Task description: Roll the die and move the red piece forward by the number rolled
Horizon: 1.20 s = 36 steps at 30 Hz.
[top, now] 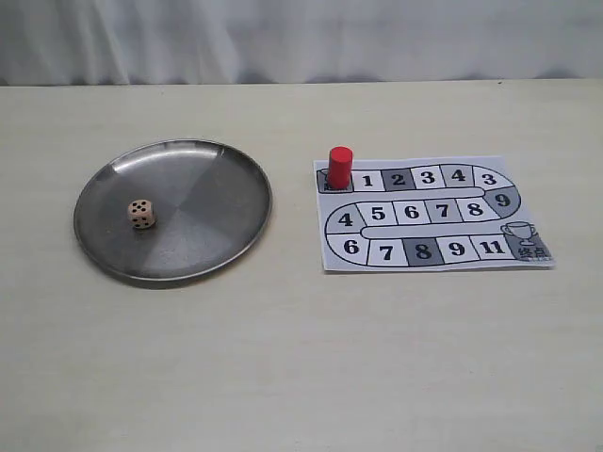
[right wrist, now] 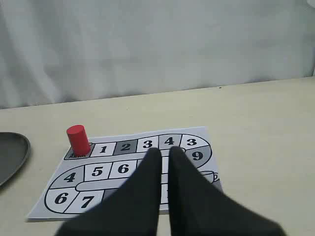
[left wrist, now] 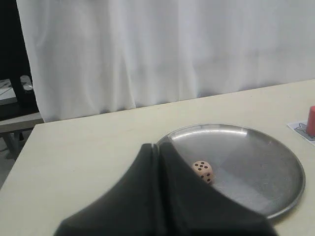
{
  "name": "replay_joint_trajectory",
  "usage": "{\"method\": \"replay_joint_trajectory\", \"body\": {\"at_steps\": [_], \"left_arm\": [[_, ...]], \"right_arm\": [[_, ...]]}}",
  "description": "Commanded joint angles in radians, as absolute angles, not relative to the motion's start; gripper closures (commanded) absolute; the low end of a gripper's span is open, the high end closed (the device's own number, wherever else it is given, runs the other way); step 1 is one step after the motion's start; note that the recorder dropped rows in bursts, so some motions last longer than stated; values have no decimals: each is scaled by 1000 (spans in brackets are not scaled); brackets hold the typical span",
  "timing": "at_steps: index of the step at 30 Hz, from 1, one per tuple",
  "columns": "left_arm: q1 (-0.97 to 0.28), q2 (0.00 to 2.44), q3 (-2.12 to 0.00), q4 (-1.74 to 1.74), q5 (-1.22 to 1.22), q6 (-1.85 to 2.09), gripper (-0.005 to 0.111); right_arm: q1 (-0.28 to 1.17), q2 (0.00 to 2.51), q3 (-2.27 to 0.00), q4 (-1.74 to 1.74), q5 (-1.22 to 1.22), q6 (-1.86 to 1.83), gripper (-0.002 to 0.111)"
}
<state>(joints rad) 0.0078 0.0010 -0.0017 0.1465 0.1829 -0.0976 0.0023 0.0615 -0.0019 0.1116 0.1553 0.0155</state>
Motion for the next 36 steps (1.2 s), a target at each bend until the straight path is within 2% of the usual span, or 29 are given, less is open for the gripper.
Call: {"method": "replay_joint_trajectory", "body": {"at_steps": [1,27,29,34,36], "left_arm": [[-1,0,0,144,173,-99,107],[-1,0,0,144,173,-99,107],[-1,0,0,144,173,-99,107],[-1,0,0,144,173,-99,107],[-1,0,0,144,173,-99,107]], "right_arm": [[3,56,0,112,156,8,104],[3,56,0,114,148,8,104],[3,56,0,162,61,8,104],[3,56,0,332,-331,15,104],[3,59,0,235,-396,48,104]]}}
